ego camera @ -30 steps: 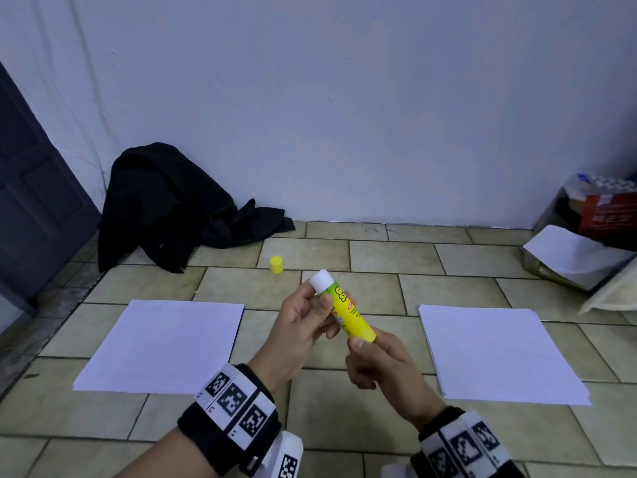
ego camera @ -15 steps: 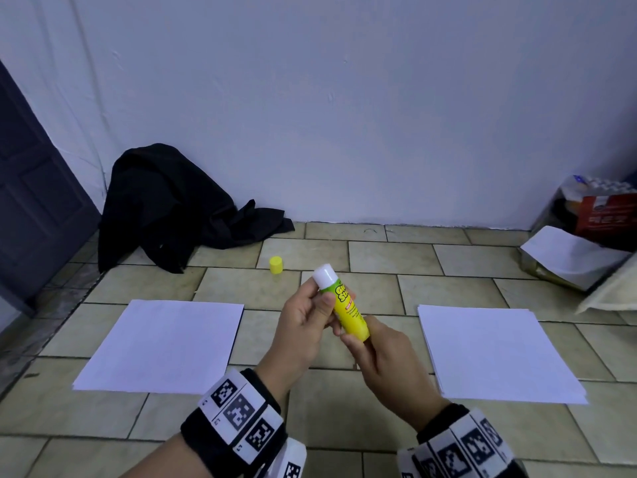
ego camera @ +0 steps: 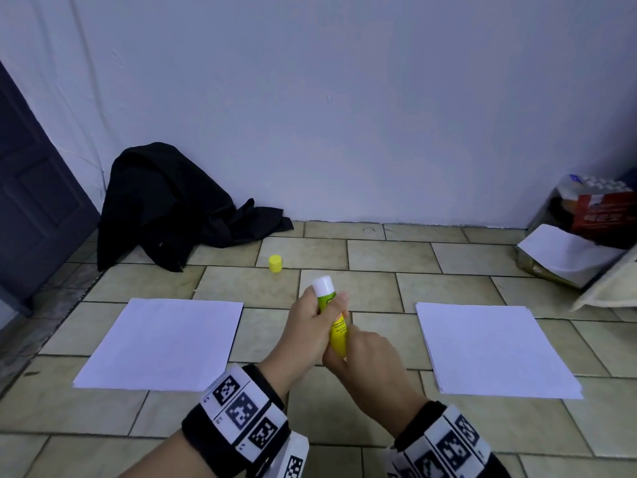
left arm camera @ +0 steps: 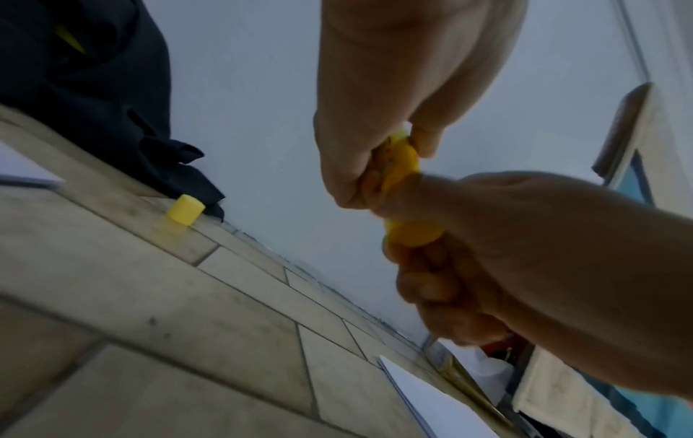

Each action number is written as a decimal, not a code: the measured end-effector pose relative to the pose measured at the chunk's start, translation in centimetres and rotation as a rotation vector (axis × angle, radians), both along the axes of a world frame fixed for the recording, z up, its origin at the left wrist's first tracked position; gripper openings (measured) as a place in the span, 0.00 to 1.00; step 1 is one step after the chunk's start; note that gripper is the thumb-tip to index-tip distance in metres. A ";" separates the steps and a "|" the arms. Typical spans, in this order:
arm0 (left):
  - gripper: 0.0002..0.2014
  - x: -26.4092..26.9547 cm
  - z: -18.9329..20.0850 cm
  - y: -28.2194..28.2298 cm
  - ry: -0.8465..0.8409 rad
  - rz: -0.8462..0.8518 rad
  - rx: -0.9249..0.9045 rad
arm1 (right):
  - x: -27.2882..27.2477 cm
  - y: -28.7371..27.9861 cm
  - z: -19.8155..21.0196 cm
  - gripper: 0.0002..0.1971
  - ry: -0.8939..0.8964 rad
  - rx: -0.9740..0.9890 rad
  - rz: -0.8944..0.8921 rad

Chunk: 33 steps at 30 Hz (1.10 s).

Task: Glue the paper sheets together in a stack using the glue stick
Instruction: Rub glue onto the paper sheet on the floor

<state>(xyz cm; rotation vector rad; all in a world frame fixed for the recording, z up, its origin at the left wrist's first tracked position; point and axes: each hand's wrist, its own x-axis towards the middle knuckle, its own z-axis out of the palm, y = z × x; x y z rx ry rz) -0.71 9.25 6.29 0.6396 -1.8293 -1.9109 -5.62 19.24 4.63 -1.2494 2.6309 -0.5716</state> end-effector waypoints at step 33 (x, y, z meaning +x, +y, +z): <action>0.12 0.4 2.2 -0.3 0.195 -0.379 0.501 | -0.5 0.9 2.5 0.17 -1.040 -0.312 0.120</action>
